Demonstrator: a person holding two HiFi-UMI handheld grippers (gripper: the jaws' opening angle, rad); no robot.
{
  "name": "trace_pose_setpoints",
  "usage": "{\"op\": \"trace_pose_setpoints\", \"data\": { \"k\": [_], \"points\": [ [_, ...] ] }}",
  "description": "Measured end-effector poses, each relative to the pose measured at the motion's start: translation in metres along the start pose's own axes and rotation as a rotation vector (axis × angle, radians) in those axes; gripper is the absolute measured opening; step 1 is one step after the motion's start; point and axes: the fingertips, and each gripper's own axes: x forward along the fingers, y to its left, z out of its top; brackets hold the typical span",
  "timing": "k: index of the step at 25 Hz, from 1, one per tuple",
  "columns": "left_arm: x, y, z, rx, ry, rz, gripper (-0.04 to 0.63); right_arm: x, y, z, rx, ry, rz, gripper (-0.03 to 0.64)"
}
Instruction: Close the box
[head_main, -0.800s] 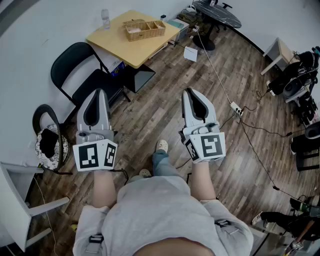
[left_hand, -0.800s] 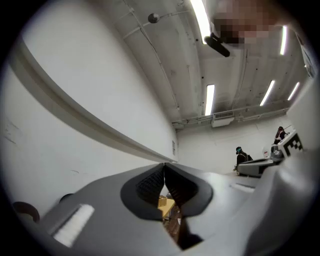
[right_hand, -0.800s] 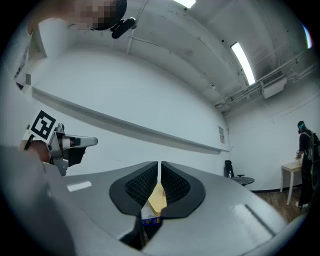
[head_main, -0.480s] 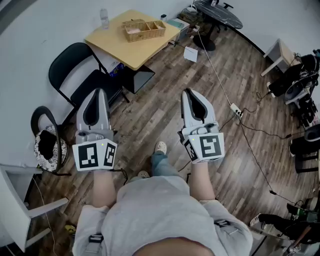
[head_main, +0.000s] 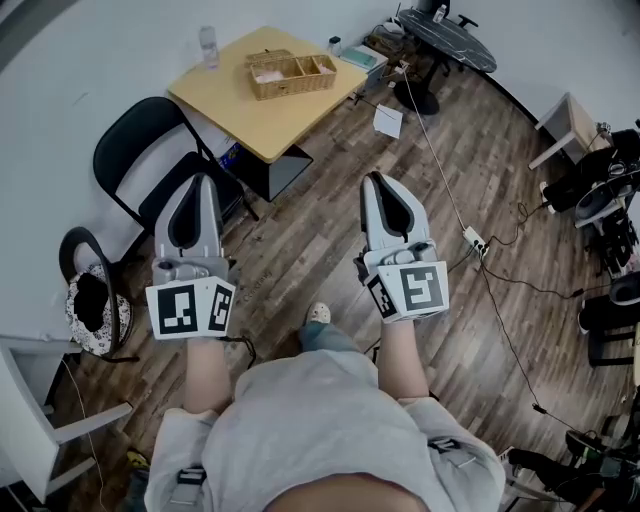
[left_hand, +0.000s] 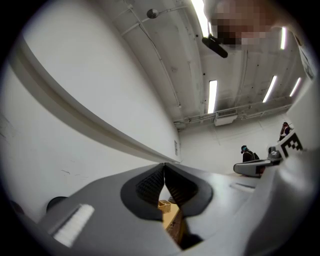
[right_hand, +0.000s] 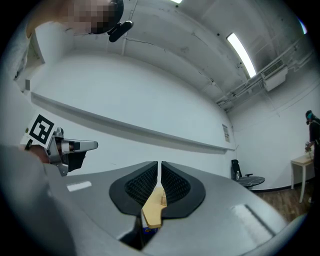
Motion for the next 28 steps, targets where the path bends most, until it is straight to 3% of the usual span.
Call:
{"op": "trace_pose_setpoints", "data": {
  "k": [9, 19, 28],
  "points": [
    [0.070, 0.001, -0.010, 0.009, -0.013, 0.070, 0.059, 0.069, -0.049, -0.007, 0.001, -0.012, 0.066, 0.025],
    [0.127, -0.027, -0.025, 0.019, -0.019, 0.095, 0.058, 0.105, -0.105, -0.026, 0.027, -0.009, 0.112, 0.025],
    [0.160, -0.022, -0.041, 0.042, -0.004, 0.105, 0.059, 0.139, -0.121, -0.043, 0.046, -0.006, 0.134, 0.025]
  ]
}}
